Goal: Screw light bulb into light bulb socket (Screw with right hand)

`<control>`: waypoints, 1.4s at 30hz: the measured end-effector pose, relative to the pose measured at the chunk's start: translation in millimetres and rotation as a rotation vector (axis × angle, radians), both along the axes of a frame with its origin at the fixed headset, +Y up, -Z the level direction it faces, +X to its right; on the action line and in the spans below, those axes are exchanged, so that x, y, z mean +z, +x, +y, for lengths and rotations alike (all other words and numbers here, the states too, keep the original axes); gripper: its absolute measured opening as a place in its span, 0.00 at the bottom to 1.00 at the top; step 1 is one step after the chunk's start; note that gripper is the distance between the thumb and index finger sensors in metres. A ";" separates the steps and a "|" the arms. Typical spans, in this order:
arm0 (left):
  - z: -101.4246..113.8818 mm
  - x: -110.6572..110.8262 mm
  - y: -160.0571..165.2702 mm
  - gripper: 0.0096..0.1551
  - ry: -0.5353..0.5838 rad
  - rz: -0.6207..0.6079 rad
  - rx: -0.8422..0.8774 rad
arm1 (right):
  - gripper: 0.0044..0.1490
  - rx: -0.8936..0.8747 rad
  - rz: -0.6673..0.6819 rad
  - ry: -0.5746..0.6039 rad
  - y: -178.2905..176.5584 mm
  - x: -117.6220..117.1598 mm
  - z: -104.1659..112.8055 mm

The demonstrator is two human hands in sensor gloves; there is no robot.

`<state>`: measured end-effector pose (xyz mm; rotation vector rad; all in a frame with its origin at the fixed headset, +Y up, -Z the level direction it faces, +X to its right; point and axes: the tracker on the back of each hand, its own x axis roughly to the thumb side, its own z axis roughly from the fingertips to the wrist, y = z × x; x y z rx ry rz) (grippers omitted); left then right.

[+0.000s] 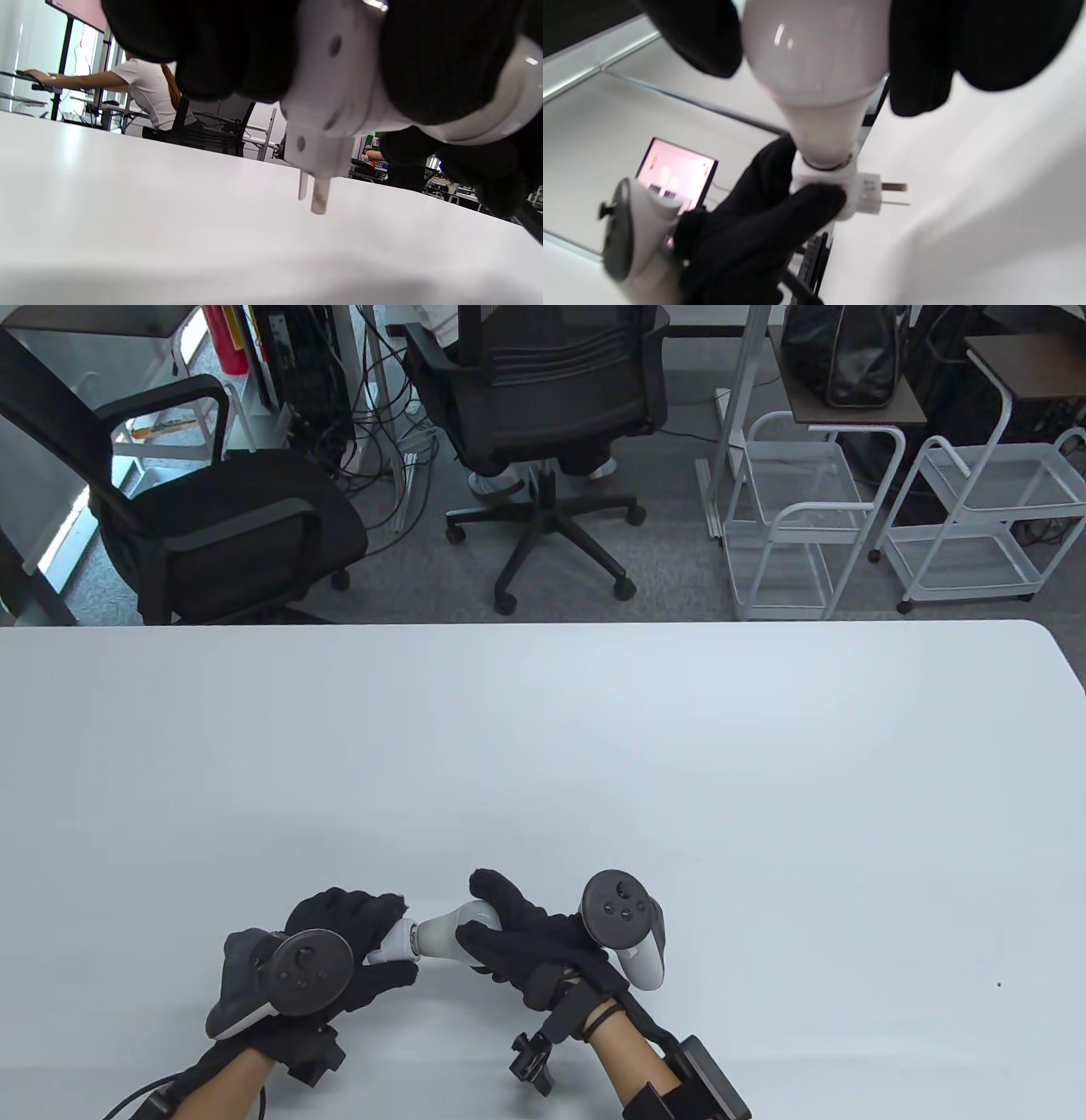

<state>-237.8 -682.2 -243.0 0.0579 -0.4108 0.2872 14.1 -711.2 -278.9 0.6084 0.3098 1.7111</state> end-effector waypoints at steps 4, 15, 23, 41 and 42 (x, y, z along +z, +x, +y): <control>-4.1 -1.7 2.0 0.43 -0.039 -0.013 0.013 | 0.43 0.022 -0.036 0.043 0.3 -0.3 3.4; -7.7 3.7 14.4 0.43 0.038 -0.009 -0.099 | 0.42 0.070 -0.067 0.046 -3.5 1.8 3.1; -10.1 4.3 26.0 0.41 0.060 -0.004 -0.257 | 0.40 0.158 -0.007 0.181 -8.0 9.9 17.0; -42.2 -139.2 43.5 0.44 -0.287 0.320 0.169 | 0.41 0.425 -0.403 0.167 72.5 -16.2 15.4; -45.5 -146.4 46.2 0.44 -0.316 0.332 0.164 | 0.41 0.426 -0.408 0.154 74.3 -17.4 14.0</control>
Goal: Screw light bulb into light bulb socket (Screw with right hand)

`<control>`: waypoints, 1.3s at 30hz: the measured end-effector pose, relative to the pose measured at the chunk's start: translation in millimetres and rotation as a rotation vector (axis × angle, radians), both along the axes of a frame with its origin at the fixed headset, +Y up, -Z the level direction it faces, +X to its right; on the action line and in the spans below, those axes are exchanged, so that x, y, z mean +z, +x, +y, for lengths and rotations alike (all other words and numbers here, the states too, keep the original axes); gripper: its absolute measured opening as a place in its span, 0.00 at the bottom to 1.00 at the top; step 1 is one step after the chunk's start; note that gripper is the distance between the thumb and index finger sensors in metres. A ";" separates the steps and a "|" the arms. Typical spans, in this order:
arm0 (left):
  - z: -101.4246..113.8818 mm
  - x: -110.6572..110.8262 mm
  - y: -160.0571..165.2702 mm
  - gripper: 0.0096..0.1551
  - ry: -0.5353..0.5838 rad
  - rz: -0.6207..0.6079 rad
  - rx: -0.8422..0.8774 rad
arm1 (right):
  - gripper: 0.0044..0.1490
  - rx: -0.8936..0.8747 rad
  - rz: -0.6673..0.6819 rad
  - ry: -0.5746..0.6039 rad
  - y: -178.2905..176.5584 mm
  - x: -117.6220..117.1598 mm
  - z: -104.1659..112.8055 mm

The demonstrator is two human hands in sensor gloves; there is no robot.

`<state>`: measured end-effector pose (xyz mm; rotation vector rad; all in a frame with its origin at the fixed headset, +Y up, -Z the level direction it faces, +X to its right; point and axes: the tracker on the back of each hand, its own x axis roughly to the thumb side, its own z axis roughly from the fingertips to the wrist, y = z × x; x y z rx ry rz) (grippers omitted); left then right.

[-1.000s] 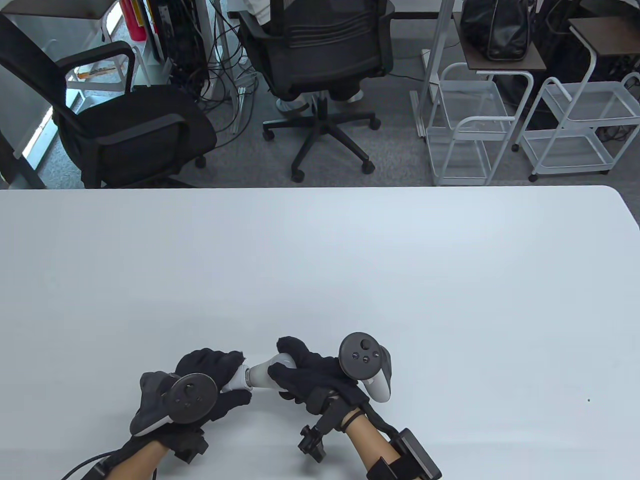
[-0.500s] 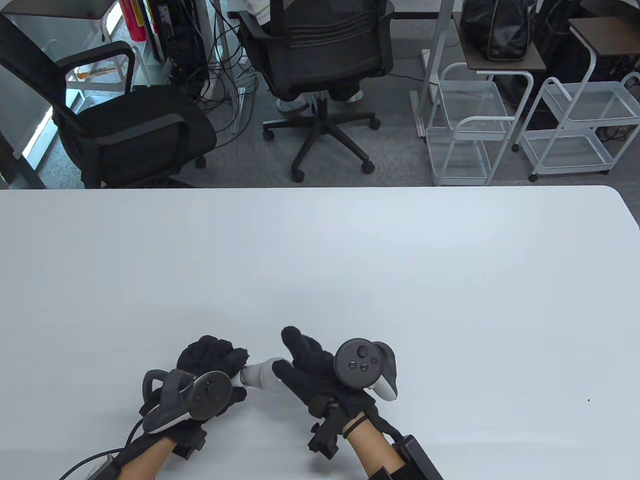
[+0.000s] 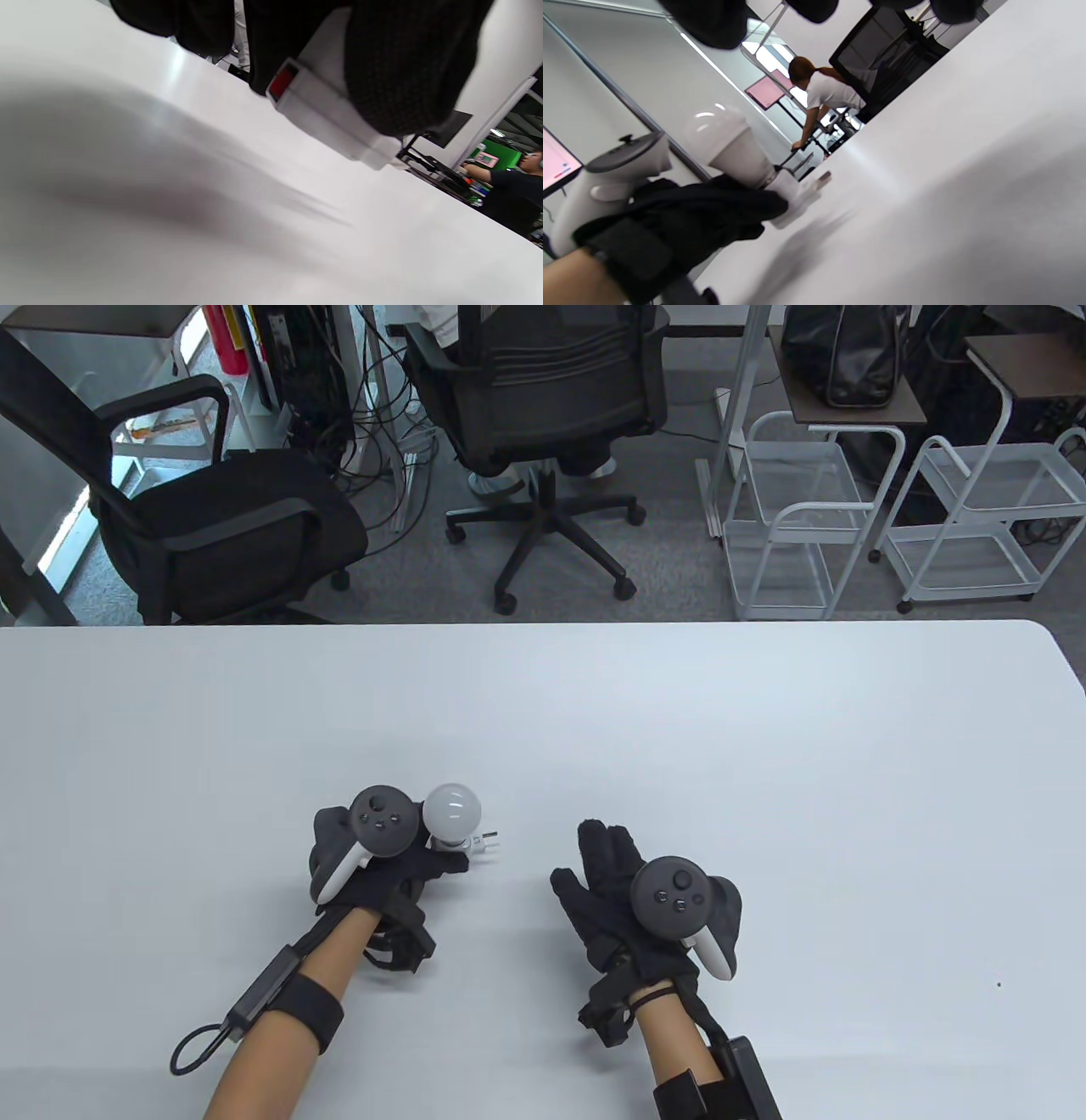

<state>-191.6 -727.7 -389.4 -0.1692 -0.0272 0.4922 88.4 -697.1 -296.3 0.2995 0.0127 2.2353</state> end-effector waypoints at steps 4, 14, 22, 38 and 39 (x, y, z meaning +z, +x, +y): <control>-14.7 -29.2 12.8 0.44 -0.110 0.018 -0.015 | 0.41 -0.011 -0.034 -0.042 7.5 -4.7 -5.8; -34.5 -42.5 15.6 0.41 -0.198 0.037 0.012 | 0.41 -0.002 -0.031 -0.094 6.2 -10.6 -15.0; -31.8 -30.2 -8.4 0.53 -0.160 -0.039 -0.030 | 0.41 0.042 -0.059 -0.048 4.2 -8.2 -13.1; 28.9 86.7 -66.9 0.56 0.148 -0.163 -0.218 | 0.39 0.199 0.096 0.102 -30.7 2.4 -5.6; 30.3 93.5 -66.2 0.56 0.168 -0.161 -0.204 | 0.38 0.222 0.107 0.100 -32.4 2.5 -6.7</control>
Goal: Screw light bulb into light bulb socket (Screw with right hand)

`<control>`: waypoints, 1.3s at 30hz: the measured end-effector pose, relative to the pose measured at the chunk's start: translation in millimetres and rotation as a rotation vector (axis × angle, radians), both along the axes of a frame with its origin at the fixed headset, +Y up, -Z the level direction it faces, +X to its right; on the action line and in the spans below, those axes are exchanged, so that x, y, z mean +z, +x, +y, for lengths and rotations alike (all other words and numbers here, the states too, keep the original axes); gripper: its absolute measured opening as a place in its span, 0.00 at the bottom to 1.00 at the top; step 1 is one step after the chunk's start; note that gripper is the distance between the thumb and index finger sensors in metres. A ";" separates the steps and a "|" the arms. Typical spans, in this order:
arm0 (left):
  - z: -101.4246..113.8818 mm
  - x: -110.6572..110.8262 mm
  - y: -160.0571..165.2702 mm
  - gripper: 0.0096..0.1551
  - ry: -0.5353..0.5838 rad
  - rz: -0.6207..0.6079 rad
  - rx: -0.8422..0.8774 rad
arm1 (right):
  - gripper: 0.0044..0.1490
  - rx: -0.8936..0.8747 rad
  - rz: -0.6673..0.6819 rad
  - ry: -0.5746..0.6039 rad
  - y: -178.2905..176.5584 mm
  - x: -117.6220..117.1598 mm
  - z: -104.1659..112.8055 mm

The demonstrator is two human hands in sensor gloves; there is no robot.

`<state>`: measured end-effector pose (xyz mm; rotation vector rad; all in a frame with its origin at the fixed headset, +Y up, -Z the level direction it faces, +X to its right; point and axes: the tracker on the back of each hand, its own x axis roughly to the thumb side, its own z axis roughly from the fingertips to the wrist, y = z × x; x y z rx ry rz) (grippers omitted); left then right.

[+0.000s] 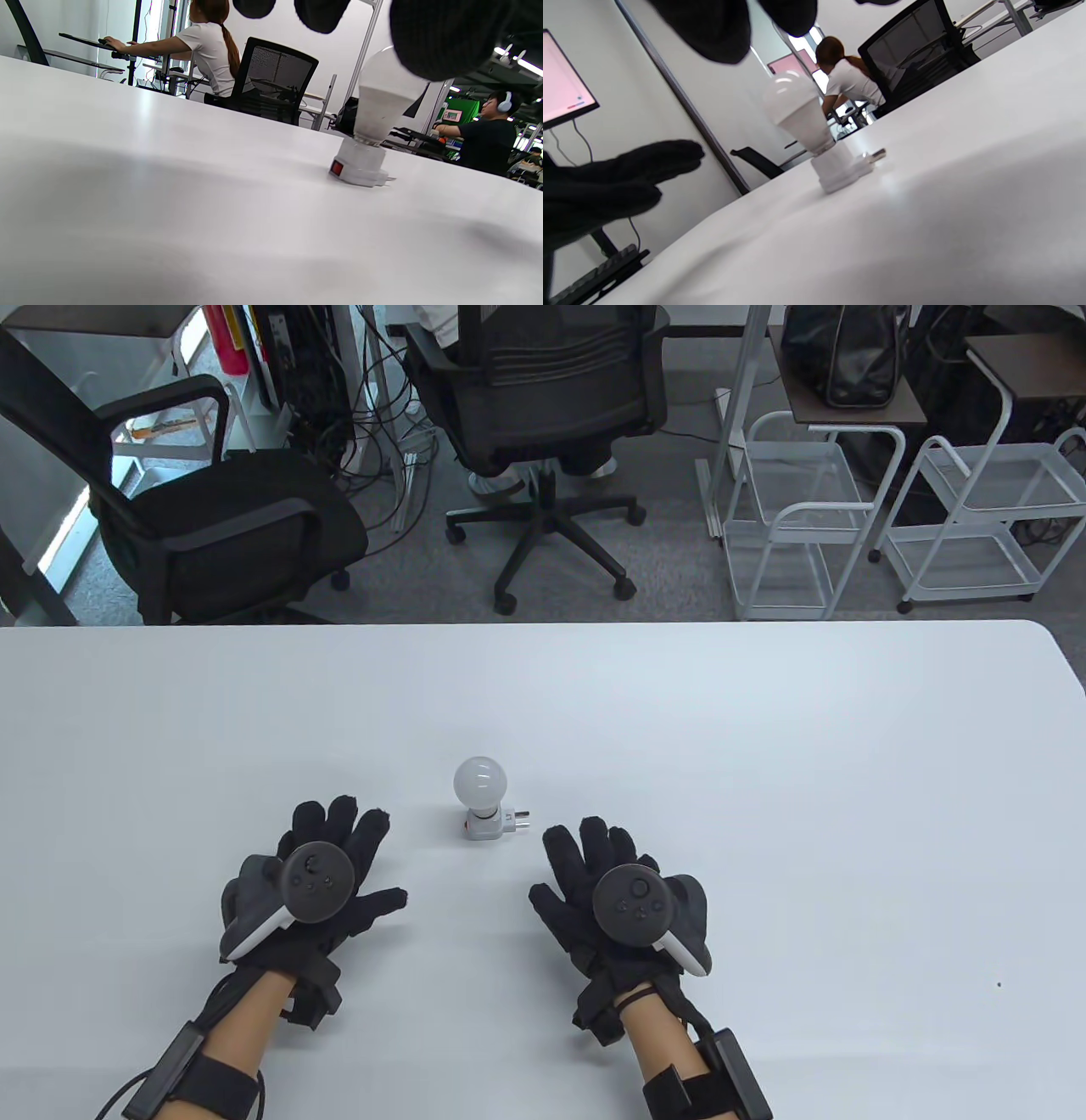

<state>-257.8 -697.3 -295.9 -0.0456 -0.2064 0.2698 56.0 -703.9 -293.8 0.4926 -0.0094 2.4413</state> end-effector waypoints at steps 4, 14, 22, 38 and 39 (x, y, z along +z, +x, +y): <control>0.2 13.3 4.5 0.56 0.019 -0.033 0.007 | 0.38 0.017 0.027 -0.022 -2.5 -0.3 -2.7; 8.3 19.7 5.7 0.56 0.122 -0.064 -0.006 | 0.40 0.097 0.097 -0.081 -13.7 -1.1 -6.9; 5.7 18.4 -0.8 0.55 0.106 -0.051 0.005 | 0.40 0.091 0.115 -0.064 -19.7 1.4 -5.0; 0.0 18.7 3.1 0.54 0.086 -0.059 -0.017 | 0.40 0.031 0.087 -0.053 -13.3 1.3 -2.7; 0.0 18.7 3.3 0.54 0.086 -0.059 -0.018 | 0.40 0.027 0.085 -0.053 -12.6 1.2 -2.6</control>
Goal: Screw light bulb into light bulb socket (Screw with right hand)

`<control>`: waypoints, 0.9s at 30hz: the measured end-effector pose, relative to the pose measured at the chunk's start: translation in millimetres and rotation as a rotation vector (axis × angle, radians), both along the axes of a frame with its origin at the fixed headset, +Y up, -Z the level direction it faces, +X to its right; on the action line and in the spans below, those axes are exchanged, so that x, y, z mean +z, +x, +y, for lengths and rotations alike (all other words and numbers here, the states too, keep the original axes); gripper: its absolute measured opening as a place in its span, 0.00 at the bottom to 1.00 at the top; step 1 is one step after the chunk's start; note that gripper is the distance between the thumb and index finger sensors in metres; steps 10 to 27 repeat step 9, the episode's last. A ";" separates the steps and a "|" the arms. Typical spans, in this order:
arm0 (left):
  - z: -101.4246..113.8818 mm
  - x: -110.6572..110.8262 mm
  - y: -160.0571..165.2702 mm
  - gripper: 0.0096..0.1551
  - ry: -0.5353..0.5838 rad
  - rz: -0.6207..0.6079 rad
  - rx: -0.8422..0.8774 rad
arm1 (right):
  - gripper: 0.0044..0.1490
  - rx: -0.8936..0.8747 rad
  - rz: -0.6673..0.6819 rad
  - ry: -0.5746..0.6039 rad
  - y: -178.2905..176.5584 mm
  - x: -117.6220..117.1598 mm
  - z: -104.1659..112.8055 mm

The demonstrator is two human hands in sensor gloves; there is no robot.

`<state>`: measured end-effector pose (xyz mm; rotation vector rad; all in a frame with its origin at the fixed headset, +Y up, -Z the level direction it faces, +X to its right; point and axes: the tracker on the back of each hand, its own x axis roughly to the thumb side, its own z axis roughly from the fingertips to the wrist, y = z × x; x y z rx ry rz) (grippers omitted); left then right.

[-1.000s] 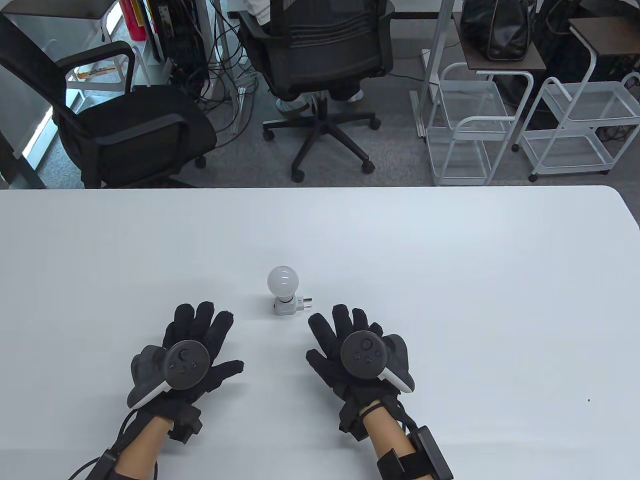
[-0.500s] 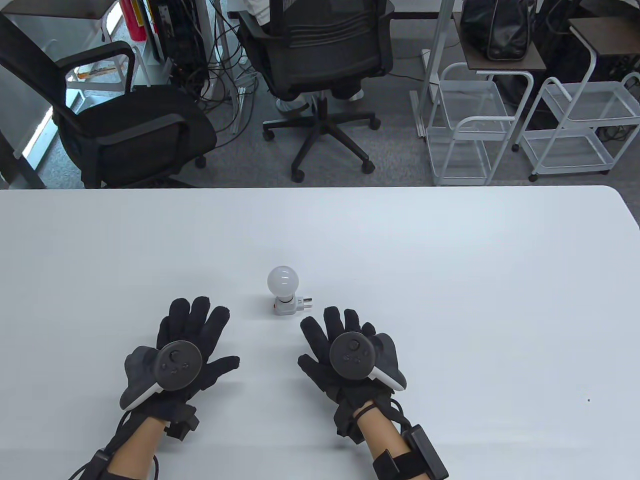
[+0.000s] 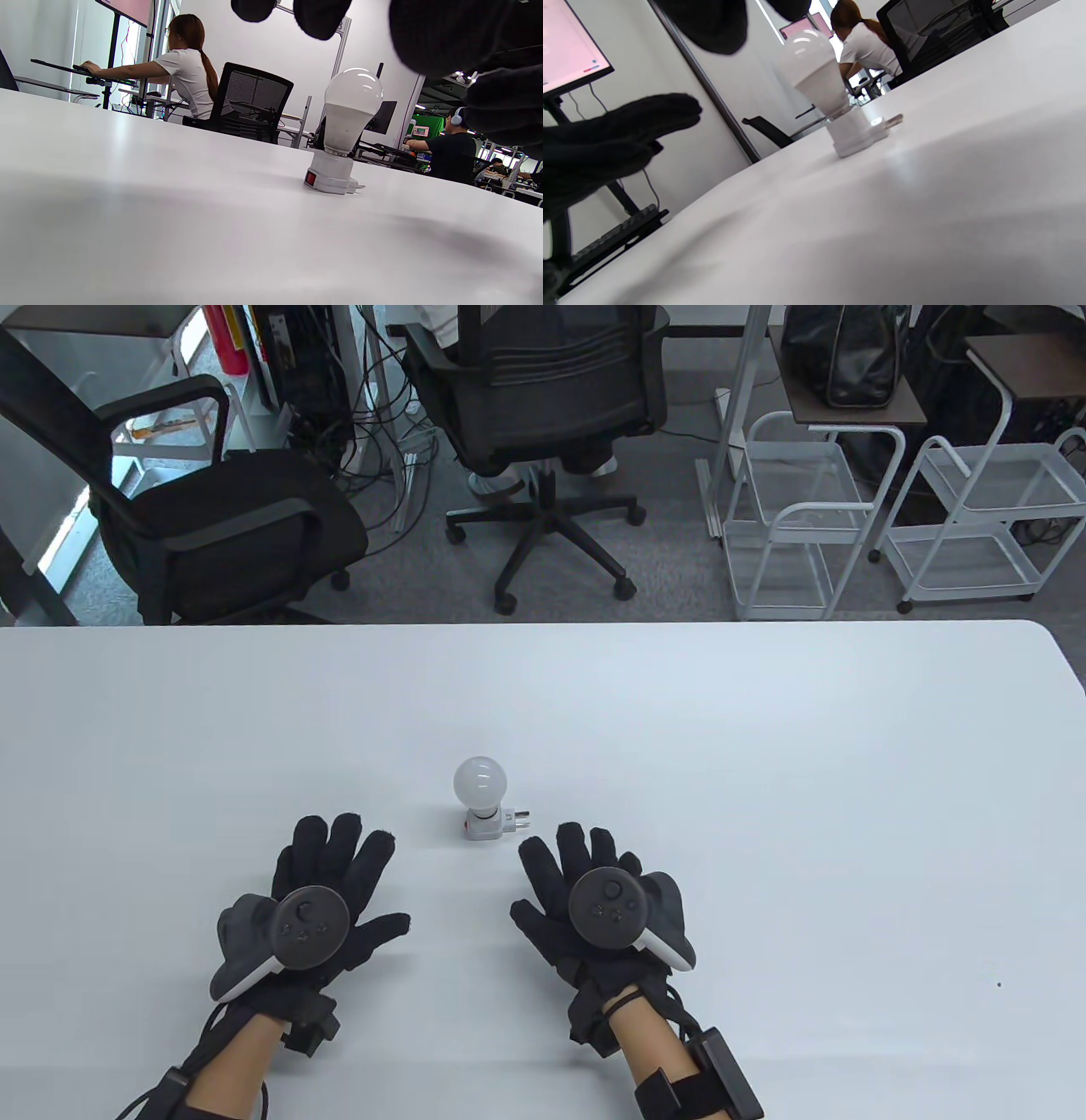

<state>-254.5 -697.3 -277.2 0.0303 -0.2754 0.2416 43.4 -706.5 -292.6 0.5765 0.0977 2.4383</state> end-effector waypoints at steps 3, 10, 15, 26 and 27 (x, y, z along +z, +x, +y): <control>-0.1 -0.2 0.3 0.54 -0.006 0.004 0.004 | 0.40 -0.006 -0.005 -0.002 1.7 0.1 0.0; -0.5 0.0 1.6 0.54 -0.017 0.003 -0.001 | 0.40 -0.014 -0.013 0.002 2.8 0.1 0.7; -0.5 0.0 1.6 0.54 -0.017 0.003 -0.001 | 0.40 -0.014 -0.013 0.002 2.8 0.1 0.7; -0.5 0.0 1.6 0.54 -0.017 0.003 -0.001 | 0.40 -0.014 -0.013 0.002 2.8 0.1 0.7; -0.5 0.0 1.6 0.54 -0.017 0.003 -0.001 | 0.40 -0.014 -0.013 0.002 2.8 0.1 0.7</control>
